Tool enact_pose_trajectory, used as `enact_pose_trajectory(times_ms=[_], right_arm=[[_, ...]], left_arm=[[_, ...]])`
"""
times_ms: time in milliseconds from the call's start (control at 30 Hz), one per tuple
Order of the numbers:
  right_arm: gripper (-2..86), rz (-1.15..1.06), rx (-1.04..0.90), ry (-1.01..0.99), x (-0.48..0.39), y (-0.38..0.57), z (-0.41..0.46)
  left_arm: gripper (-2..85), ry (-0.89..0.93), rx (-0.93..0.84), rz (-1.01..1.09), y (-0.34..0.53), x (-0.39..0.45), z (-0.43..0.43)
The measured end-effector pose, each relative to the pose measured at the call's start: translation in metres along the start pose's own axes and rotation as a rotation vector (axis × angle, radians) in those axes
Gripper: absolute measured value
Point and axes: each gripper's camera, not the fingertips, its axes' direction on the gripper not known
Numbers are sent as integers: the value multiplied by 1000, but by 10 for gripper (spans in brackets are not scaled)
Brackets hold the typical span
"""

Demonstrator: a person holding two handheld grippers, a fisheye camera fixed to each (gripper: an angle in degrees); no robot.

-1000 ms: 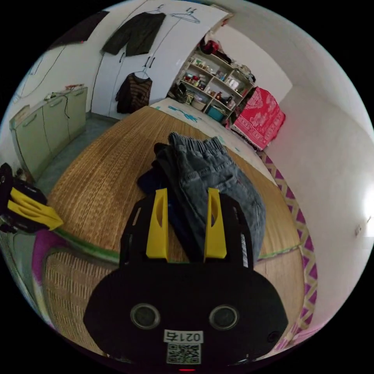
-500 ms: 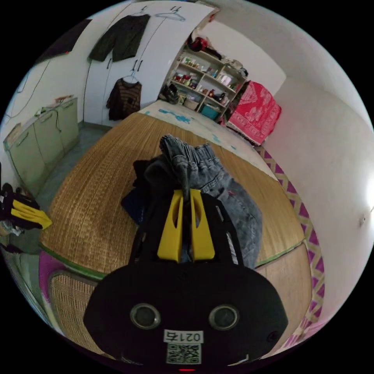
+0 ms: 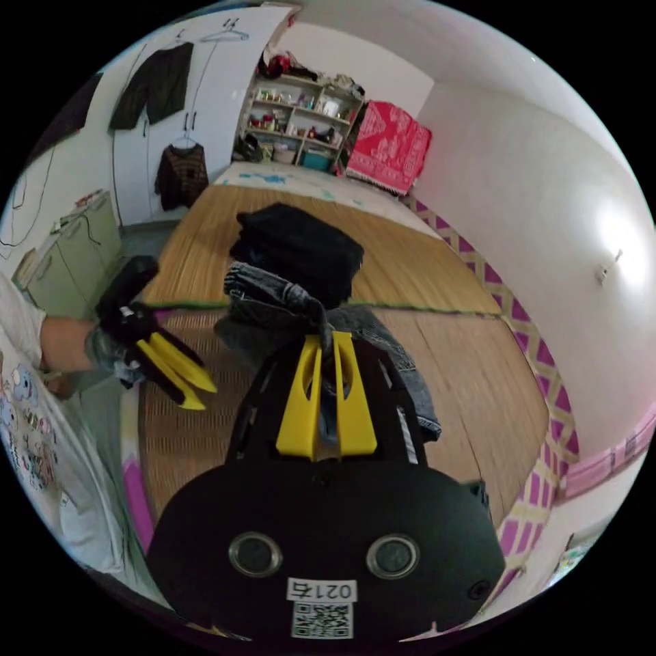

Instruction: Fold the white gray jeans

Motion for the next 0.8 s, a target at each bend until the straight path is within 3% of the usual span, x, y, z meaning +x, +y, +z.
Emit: enact_pose_trajectory(times_ms=[100, 300, 400, 500, 633, 800], right_arm=[[11, 26, -131, 58, -16, 51, -33], [17, 147, -84, -38, -47, 97, -117], [24, 141, -88, -98, -75, 90, -103], [38, 200, -130, -101, -81, 92, -88], [101, 260, -20, -198, -73, 98, -121], [132, 142, -47, -103, -100, 70, -119]], left_arm=[[94, 37, -62, 30, -13, 9, 48], [81, -79, -34, 198, -50, 36, 37], [91, -244, -109, 209, -47, 22, 29], [71, -256, -135, 123, -23, -2, 6], [68, -314, -95, 97, 6, -6, -18], [68, -402, -53, 103, 26, 5, -19]])
